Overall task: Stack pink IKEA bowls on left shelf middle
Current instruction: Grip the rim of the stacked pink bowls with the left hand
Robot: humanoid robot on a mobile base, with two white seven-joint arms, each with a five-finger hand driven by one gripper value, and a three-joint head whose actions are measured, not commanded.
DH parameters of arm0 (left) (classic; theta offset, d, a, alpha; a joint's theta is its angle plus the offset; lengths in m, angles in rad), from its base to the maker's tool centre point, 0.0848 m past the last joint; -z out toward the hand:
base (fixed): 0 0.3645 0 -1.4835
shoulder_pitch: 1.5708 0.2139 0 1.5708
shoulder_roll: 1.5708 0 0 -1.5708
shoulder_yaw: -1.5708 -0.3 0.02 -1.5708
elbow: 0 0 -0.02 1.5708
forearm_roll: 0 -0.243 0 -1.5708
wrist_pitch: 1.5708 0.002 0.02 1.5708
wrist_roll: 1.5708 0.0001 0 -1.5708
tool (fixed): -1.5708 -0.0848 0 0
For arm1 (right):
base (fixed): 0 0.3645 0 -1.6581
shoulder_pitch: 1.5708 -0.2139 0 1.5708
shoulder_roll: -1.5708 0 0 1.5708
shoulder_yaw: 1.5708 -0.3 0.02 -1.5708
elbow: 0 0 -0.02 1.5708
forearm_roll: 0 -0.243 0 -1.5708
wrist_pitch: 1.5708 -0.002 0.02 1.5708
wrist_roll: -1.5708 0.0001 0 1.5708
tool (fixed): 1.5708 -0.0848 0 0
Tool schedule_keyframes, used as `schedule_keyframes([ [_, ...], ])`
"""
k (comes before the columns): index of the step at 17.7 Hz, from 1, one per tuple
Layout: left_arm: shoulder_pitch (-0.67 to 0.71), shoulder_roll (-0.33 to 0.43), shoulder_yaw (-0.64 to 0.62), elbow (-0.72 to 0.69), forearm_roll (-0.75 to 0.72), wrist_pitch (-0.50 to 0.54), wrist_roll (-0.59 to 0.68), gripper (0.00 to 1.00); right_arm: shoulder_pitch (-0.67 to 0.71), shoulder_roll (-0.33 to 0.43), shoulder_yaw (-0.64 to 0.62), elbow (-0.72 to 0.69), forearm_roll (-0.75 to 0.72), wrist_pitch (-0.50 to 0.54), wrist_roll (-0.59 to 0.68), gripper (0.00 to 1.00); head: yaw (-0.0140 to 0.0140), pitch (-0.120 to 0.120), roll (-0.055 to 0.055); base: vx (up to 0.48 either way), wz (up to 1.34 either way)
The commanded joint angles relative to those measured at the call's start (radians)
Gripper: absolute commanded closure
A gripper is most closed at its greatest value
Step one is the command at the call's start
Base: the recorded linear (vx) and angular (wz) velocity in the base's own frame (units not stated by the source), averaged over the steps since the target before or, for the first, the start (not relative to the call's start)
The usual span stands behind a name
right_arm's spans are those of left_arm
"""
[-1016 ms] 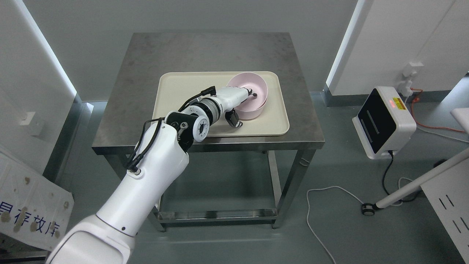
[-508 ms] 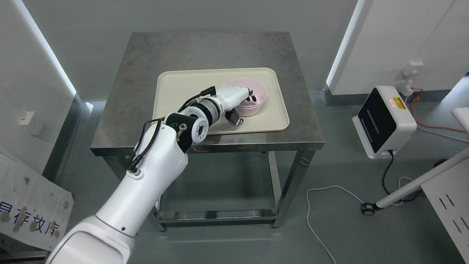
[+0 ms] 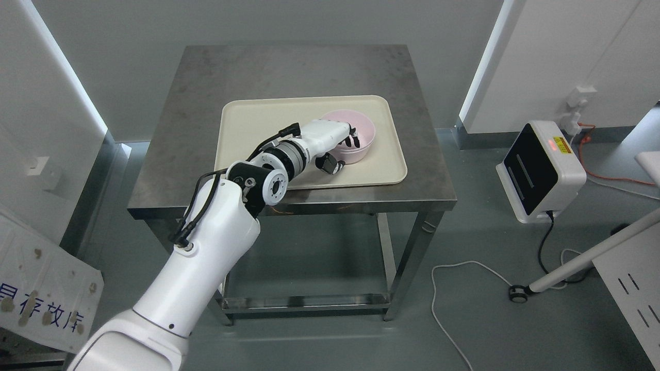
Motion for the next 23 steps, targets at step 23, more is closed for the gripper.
schedule_keyframes([
  [23,0.027,0.017,0.186,-0.076,0.081,-0.095,0.003,0.99,0.000,-0.017,-0.009,0.000,0.008,0.000,0.000,0.00,0.0000,0.000,0.000,0.000,0.00],
])
